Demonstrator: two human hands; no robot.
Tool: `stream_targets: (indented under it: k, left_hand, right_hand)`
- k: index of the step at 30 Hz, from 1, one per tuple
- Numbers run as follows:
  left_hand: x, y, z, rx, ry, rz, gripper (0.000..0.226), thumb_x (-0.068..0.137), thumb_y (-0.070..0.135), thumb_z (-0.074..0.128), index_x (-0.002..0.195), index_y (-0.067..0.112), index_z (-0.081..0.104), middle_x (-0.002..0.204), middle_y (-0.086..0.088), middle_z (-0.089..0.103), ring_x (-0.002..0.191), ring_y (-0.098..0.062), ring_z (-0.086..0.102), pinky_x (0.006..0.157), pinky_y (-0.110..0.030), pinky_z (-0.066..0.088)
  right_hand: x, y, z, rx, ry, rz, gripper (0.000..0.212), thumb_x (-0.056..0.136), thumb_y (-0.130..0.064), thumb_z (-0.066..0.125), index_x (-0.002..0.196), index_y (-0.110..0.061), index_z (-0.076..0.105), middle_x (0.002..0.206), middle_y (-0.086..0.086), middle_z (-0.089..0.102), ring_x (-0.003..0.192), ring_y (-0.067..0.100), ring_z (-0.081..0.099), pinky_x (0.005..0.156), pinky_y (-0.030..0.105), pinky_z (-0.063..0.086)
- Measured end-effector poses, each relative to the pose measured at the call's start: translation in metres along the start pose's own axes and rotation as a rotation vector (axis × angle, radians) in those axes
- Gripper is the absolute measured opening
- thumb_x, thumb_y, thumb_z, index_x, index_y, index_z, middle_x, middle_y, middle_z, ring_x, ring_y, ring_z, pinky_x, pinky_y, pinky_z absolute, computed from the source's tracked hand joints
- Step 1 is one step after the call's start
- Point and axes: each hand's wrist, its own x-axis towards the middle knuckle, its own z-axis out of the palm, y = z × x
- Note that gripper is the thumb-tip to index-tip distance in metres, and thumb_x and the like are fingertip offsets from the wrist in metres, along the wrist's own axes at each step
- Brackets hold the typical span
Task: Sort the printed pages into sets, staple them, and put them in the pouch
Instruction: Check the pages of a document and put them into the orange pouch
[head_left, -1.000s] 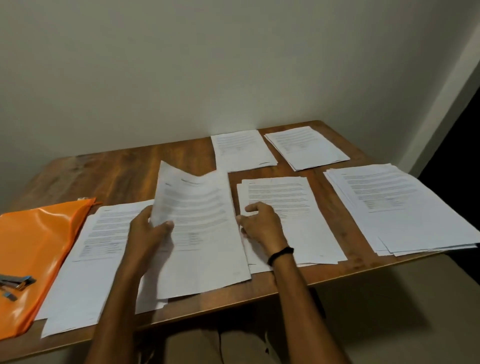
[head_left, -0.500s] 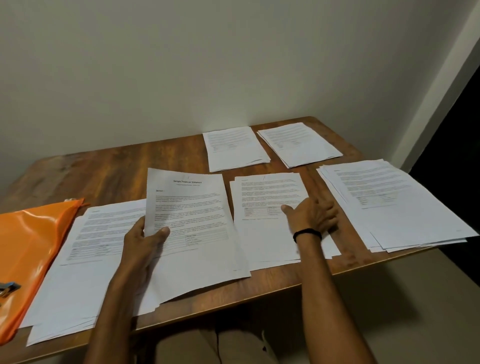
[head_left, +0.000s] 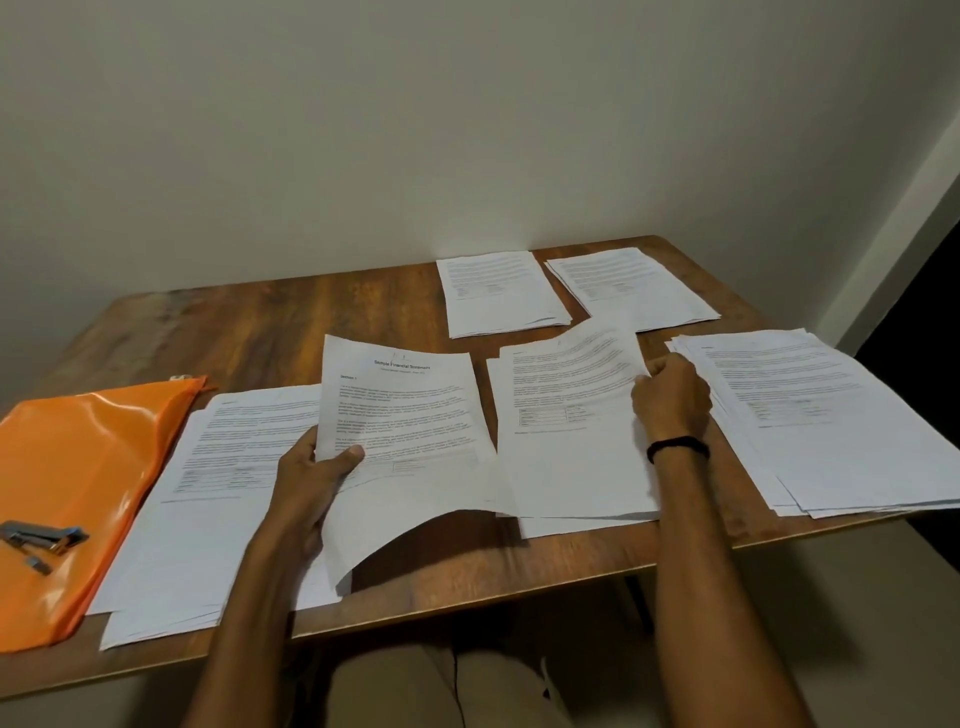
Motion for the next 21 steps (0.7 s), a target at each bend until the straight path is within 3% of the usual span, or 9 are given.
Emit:
stream_targets:
  k: [2, 5, 9, 14, 21]
  left_hand:
    - [0.001, 0.0, -0.002, -0.04, -0.004, -0.019, 0.035, 0.09, 0.02, 0.074, 0.12, 0.033, 0.062, 0.11, 0.003, 0.073, 0.089, -0.029, 0.073, 0.073, -0.043, 0.062]
    - [0.001, -0.001, -0.006, -0.09, -0.01, -0.025, 0.037, 0.089, 0.019, 0.075, 0.121, 0.033, 0.063, 0.109, 0.003, 0.074, 0.091, -0.031, 0.074, 0.079, -0.049, 0.061]
    - [0.0, -0.003, -0.007, -0.099, -0.029, -0.012, 0.037, 0.089, 0.019, 0.074, 0.121, 0.033, 0.063, 0.11, 0.004, 0.074, 0.092, -0.031, 0.074, 0.081, -0.051, 0.061]
    - [0.003, -0.004, -0.004, -0.09, -0.016, 0.006, 0.037, 0.089, 0.019, 0.074, 0.121, 0.033, 0.062, 0.112, 0.004, 0.073, 0.091, -0.03, 0.073, 0.074, -0.043, 0.062]
    - [0.0, -0.003, -0.006, -0.141, -0.01, -0.008, 0.039, 0.09, 0.019, 0.073, 0.125, 0.031, 0.061, 0.111, 0.002, 0.073, 0.092, -0.031, 0.073, 0.071, -0.041, 0.061]
  right_hand:
    - [0.002, 0.001, -0.002, 0.026, 0.01, 0.007, 0.017, 0.094, -0.005, 0.062, 0.111, -0.005, 0.065, 0.12, 0.017, 0.067, 0.111, 0.036, 0.061, 0.077, 0.028, 0.039]
    - [0.008, 0.001, -0.015, 0.125, 0.189, 0.093, 0.017, 0.096, -0.007, 0.058, 0.111, -0.009, 0.064, 0.118, 0.018, 0.067, 0.111, 0.04, 0.06, 0.079, 0.035, 0.043]
    - [0.028, 0.009, -0.05, 0.095, 0.352, 0.159, 0.028, 0.091, -0.006, 0.057, 0.116, -0.014, 0.065, 0.121, 0.02, 0.065, 0.115, 0.043, 0.057, 0.092, 0.046, 0.047]
    - [0.05, 0.033, -0.077, -0.034, 0.201, 0.206, 0.028, 0.088, -0.003, 0.059, 0.115, -0.006, 0.07, 0.124, 0.023, 0.064, 0.115, 0.047, 0.057, 0.097, 0.049, 0.047]
    - [0.029, 0.024, -0.026, -0.025, -0.102, 0.139, 0.024, 0.087, -0.004, 0.063, 0.108, -0.001, 0.072, 0.113, 0.02, 0.07, 0.107, 0.039, 0.064, 0.079, 0.029, 0.043]
